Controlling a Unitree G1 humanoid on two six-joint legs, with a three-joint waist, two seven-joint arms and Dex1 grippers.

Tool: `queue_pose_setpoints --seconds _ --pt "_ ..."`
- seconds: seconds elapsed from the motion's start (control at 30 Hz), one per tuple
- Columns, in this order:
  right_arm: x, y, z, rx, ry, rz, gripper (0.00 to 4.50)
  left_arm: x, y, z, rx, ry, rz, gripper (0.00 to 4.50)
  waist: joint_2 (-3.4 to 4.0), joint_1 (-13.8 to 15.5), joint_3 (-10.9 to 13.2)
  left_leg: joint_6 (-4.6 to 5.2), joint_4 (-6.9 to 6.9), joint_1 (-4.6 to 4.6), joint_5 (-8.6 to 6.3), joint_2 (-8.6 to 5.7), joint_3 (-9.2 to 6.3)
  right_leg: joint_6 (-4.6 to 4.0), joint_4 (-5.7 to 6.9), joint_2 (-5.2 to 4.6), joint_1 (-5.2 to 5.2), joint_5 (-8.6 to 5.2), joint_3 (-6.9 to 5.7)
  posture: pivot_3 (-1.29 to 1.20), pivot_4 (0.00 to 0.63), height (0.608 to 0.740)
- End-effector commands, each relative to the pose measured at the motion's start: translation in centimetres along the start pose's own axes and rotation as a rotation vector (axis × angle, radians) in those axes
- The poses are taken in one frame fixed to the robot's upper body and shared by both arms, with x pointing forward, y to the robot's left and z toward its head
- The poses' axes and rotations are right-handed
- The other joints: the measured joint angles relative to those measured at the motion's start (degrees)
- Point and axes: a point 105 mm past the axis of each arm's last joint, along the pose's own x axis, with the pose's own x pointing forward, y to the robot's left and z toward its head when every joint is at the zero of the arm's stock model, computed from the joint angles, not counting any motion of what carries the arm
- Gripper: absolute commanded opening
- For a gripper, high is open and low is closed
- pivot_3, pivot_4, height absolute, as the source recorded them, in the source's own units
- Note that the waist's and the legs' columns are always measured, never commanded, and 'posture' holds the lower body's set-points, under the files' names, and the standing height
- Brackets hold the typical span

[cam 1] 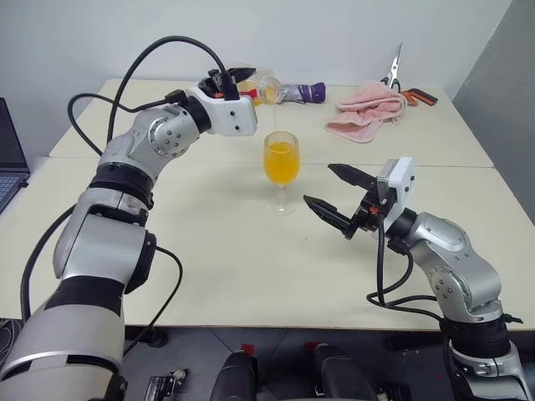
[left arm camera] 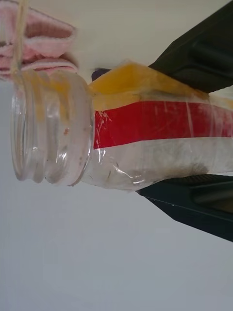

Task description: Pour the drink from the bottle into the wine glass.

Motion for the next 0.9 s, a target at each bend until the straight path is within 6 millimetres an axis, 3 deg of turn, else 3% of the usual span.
queue_pose_setpoints --seconds 0.03,0.23,0.47,0.6,0.9 --pt "0.2 0.4 1.3 -0.056 -0.055 0.005 4.5 0.0 2.0 0.2 -0.195 -0.019 0.106 1.69 0.0 0.01 0.0 0.0 0.0 0.0 0.0 0.0 -0.01 0.0 0.01 0.0 0.0 0.0 -0.01 0.0 0.15 0.74" --pt "0.8 1.1 1.7 -0.074 -0.042 0.06 4.5 -1.5 1.2 -2.1 -0.632 0.037 0.201 1.68 0.01 -0.18 0.0 0.0 0.04 0.01 0.0 0.04 -0.03 0.0 0.04 0.01 0.0 0.0 -0.01 0.0 0.15 0.74" --pt "1.6 2.6 1.2 -0.048 0.104 0.168 4.5 -6.9 -1.2 -6.7 -0.978 0.231 0.338 1.67 0.01 -0.97 -0.01 0.0 0.09 0.05 0.0 0.13 -0.07 -0.01 0.14 0.0 0.0 0.0 0.02 0.0 0.15 0.74" --pt "2.4 3.2 1.0 -0.008 0.163 0.216 4.5 -10.2 -2.5 -8.9 -1.095 0.354 0.413 1.66 0.01 -1.05 -0.01 0.0 0.27 0.03 0.0 0.16 -0.14 -0.01 0.32 -0.03 0.0 0.0 -0.01 0.0 0.15 0.74" --pt "4.2 5.0 0.2 -0.071 0.192 0.314 4.5 -14.5 -5.2 -10.9 -1.201 0.514 0.459 1.66 -0.01 -0.52 -0.02 0.01 0.71 0.0 0.0 0.11 -0.22 0.01 0.69 -0.07 0.03 -0.01 -0.05 0.0 0.15 0.74"
